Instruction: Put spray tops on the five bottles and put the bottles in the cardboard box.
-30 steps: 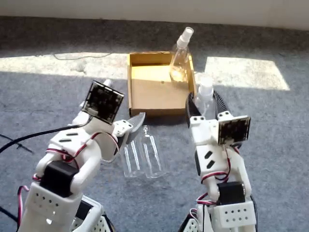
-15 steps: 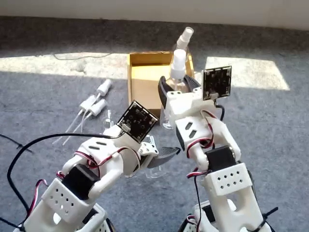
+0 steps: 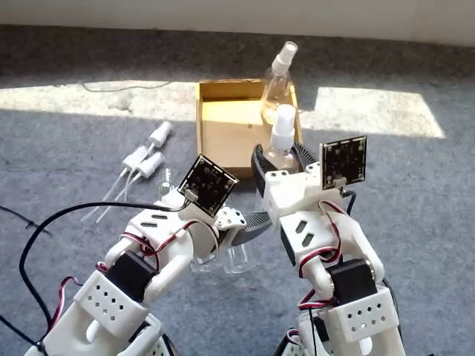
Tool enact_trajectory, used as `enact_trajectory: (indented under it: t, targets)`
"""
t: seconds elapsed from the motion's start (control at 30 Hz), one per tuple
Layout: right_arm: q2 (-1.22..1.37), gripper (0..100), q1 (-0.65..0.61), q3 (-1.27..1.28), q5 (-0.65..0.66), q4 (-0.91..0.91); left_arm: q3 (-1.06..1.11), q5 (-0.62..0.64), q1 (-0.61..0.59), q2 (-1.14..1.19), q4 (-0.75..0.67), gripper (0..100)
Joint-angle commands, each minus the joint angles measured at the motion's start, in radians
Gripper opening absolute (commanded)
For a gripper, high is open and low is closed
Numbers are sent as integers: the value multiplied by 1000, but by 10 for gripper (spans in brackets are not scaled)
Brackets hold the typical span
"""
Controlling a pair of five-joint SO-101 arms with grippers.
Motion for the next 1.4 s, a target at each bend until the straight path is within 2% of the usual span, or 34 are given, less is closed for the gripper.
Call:
enact_trajectory:
  t: [0.0, 0.17, 0.37, 0.63, 0.8, 0.93, 1.17, 1.37]
  targets:
    - [-27, 4, -10, -4, 9, 7, -2, -26, -16, -5, -23, 308]
    - [-28, 4, -10, -4, 9, 8, -1, -40, -19, -5, -23, 302]
    - [-28, 4, -10, -8, 9, 51, -1, -40, -82, -5, -26, 302]
    - [-25, 4, -5, -8, 15, 45, 1, -40, -67, -12, -21, 302]
    - [36, 4, 47, 27, 187, -285, 76, -35, 28, -41, -20, 299]
    - [252, 4, 105, 50, 281, -533, 153, -38, 67, -134, -20, 298]
    - [717, 4, 125, -139, 290, -825, 280, -40, 65, -286, -20, 298]
    - [1007, 4, 127, -237, 288, -981, 289, -40, 65, -300, -21, 298]
